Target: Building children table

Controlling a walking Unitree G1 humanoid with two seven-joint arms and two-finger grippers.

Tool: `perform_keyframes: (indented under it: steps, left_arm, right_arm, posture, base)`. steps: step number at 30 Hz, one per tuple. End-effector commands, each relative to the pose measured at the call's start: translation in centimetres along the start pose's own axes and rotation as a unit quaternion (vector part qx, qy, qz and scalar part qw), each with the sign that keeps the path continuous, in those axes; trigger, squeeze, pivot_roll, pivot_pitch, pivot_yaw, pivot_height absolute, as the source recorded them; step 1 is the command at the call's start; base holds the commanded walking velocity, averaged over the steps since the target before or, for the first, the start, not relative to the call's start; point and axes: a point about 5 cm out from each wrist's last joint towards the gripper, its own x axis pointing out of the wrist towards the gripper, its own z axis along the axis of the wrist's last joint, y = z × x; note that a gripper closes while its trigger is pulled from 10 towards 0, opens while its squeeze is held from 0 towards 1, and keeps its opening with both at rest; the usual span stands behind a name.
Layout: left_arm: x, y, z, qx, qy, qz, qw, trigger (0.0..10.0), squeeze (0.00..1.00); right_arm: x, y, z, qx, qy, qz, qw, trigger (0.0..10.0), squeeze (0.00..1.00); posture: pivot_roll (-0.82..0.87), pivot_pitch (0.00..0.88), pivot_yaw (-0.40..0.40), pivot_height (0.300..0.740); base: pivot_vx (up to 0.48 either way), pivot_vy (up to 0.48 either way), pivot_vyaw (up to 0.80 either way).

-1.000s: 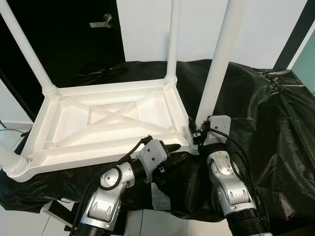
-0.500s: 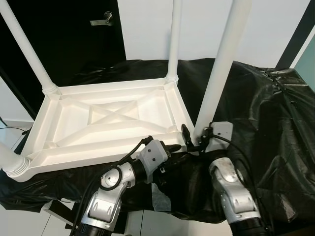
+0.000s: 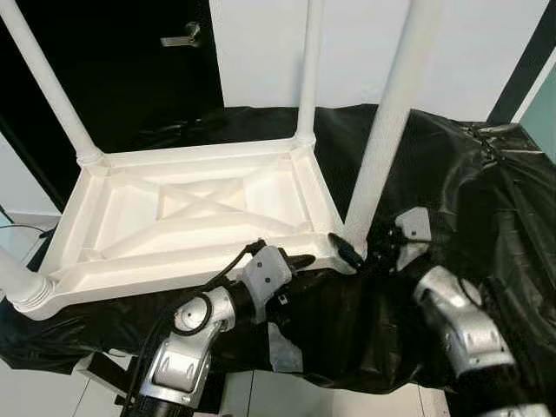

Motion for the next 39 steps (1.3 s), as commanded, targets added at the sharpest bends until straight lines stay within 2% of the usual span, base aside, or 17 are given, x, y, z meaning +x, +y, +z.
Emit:
perform_keyframes:
  steps: [1,2,3,4,5,6,16,17,18,20,27,30,33,35,37,38,39]
  left_arm:
    - [0.0,0.6,-0.2,-0.001,0.005,0.057,0.998,10.0,0.00]
    - [0.1,0.7,0.0,-0.001,0.001,0.058,0.998,10.0,0.00]
    - [0.2,0.8,0.0,-0.002,-0.001,0.059,0.998,10.0,0.00]
    - [0.3,0.8,0.1,-0.001,-0.002,0.059,0.998,10.0,0.00]
    - [0.3,0.8,0.1,-0.001,-0.002,0.059,0.998,10.0,0.00]
    - [0.3,0.9,0.1,-0.001,-0.002,0.059,0.998,10.0,0.00]
    - [0.1,1.5,0.7,-0.003,-0.006,0.069,0.998,10.0,0.00]
    - [0.1,1.6,0.8,-0.002,-0.007,0.069,0.998,10.0,0.00]
    - [0.0,1.7,0.7,0.000,-0.002,0.070,0.998,10.0,0.00]
    - [-0.1,1.7,0.5,0.000,0.001,0.071,0.997,10.0,0.00]
    - [-0.3,1.4,0.3,-0.007,0.003,0.074,0.997,10.0,0.00]
    - [-0.2,1.2,0.3,-0.012,0.001,0.072,0.997,10.0,0.00]
    - [-0.2,1.1,0.3,-0.012,0.002,0.071,0.997,10.0,0.00]
    - [-0.2,1.1,0.2,-0.013,0.003,0.069,0.998,10.0,0.00]
    - [-0.2,1.1,0.1,-0.013,0.004,0.067,0.998,10.0,0.00]
    - [-0.2,1.1,0.1,-0.013,0.004,0.067,0.998,10.0,0.00]
    - [-0.2,1.1,0.1,-0.013,0.004,0.067,0.998,10.0,0.00]
  right_arm:
    - [0.4,-0.1,-0.3,-0.015,0.011,0.022,1.000,10.0,0.00]
    - [0.8,-0.2,-0.3,-0.022,0.013,0.030,0.999,8.7,0.00]
    - [1.1,-0.3,-0.2,-0.027,0.014,0.034,0.999,8.7,0.00]
    - [1.3,-0.3,-0.2,-0.030,0.015,0.043,0.999,2.7,0.00]
    - [1.3,-0.3,-0.2,-0.030,0.015,0.043,0.999,2.7,0.00]
    - [1.5,-0.2,-0.3,-0.026,0.016,0.052,0.998,0.0,0.00]
    - [1.1,0.5,-0.6,-0.006,0.009,0.073,0.997,0.0,0.00]
    - [1.0,0.6,-0.7,-0.007,0.009,0.072,0.997,9.4,0.00]
    - [0.9,0.6,-0.8,-0.007,0.010,0.061,0.998,10.0,0.00]
    - [0.8,0.7,-0.9,-0.005,0.010,0.051,0.999,10.0,0.00]
    - [0.7,1.3,-1.1,-0.010,0.011,-0.046,0.999,10.0,0.00]
    - [0.7,2.0,-1.1,-0.010,0.010,-0.117,0.993,10.0,0.00]
    - [0.8,2.3,-1.1,-0.001,0.008,-0.134,0.991,10.0,0.00]
    - [1.0,3.0,-1.0,0.017,0.009,-0.194,0.981,10.0,0.00]
    - [1.0,3.5,-1.1,0.011,0.026,-0.256,0.966,10.0,0.00]
    - [1.0,3.5,-1.1,0.011,0.026,-0.256,0.966,10.0,0.00]
    - [1.1,3.8,-1.2,0.024,0.031,-0.285,0.958,10.0,0.00]
  posture:
    - [0.06,0.000,-0.015,0.740]
    - [0.06,0.000,-0.015,0.740]
    - [0.06,0.000,-0.014,0.740]
    - [0.06,0.000,-0.016,0.740]
    - [0.06,0.000,-0.016,0.740]
    - [0.06,0.000,-0.016,0.740]
    - [0.08,0.000,-0.021,0.740]
    - [0.07,0.000,-0.020,0.740]
    - [0.07,0.000,-0.020,0.740]
    - [0.07,0.000,-0.020,0.740]
    - [0.07,0.000,-0.020,0.740]
    - [0.07,0.000,-0.016,0.740]
    - [0.07,0.000,-0.016,0.740]
    - [0.06,0.000,-0.014,0.740]
    - [0.06,0.000,-0.017,0.740]
    - [0.06,0.000,-0.017,0.740]
    - [0.05,0.000,-0.016,0.740]
  base:
    - [0.000,0.000,0.00]
    - [0.000,0.000,0.00]
    - [0.000,0.000,0.00]
    - [0.000,0.000,0.00]
    - [0.000,0.000,0.00]
    - [0.000,0.000,0.00]
    - [0.000,0.000,0.00]
    - [0.000,0.000,0.00]
    - [0.000,0.000,0.00]
    - [0.000,0.000,0.00]
    - [0.000,0.000,0.00]
    - [0.000,0.000,0.00]
    - [0.000,0.000,0.00]
    - [0.000,0.000,0.00]
    - [0.000,0.000,0.00]
    - [0.000,0.000,0.00]
    - [0.000,0.000,0.00]
